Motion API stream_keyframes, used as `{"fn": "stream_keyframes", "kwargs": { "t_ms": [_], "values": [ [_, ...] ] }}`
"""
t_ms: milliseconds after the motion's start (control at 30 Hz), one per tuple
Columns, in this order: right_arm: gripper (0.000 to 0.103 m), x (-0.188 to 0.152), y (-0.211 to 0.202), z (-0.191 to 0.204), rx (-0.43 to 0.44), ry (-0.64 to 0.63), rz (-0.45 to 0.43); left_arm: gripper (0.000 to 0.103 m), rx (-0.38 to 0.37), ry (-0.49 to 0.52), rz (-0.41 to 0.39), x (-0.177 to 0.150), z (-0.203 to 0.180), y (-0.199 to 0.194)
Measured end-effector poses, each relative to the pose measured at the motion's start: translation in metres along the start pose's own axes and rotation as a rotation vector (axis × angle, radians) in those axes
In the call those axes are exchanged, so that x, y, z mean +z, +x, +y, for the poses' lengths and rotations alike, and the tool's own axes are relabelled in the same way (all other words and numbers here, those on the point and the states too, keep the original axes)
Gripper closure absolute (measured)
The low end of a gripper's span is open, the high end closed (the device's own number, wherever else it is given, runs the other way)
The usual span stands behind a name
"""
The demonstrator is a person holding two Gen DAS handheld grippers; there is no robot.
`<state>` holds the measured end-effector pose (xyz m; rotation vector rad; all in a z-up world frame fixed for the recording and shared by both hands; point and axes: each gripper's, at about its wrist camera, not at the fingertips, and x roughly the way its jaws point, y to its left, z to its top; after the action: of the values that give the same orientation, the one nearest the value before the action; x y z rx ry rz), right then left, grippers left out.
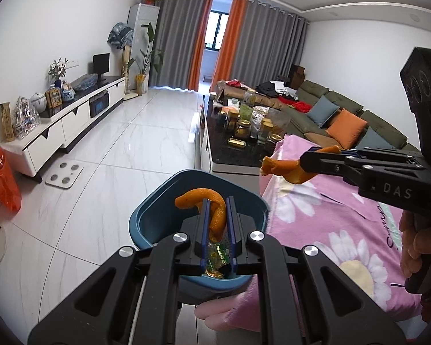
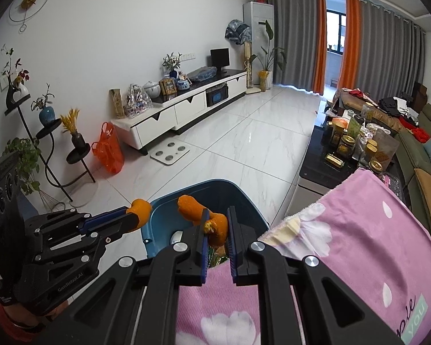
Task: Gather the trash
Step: 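Carry both orange snack pieces over the teal bin with both tools, then open both tools to drop the orange pieces into the bin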
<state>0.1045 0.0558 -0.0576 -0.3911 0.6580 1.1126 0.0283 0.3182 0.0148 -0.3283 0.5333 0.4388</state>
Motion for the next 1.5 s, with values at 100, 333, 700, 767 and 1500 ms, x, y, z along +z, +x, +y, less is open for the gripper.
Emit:
{"fn": "stream_keyframes", "kwargs": {
  "t_ms": [100, 333, 700, 767, 1500],
  "values": [
    [0.093, 0.002, 0.013, 0.000, 0.001, -0.005, 0.019, 0.092, 0.001, -0.010, 0.016, -0.002, 0.006, 0.017],
    [0.093, 0.007, 0.044, -0.004, 0.012, -0.006, 0.073, 0.092, 0.001, -0.016, 0.051, -0.002, 0.006, 0.053],
    [0.093, 0.010, 0.087, -0.008, 0.029, 0.000, 0.146, 0.092, -0.006, -0.045, 0.122, -0.012, 0.010, 0.111],
    [0.093, 0.012, 0.092, -0.009, 0.034, -0.002, 0.155, 0.092, -0.006, -0.050, 0.133, -0.014, 0.013, 0.120],
    [0.092, 0.008, 0.146, -0.013, 0.058, -0.035, 0.297, 0.092, -0.001, -0.064, 0.251, -0.032, 0.013, 0.199]
  ]
}}
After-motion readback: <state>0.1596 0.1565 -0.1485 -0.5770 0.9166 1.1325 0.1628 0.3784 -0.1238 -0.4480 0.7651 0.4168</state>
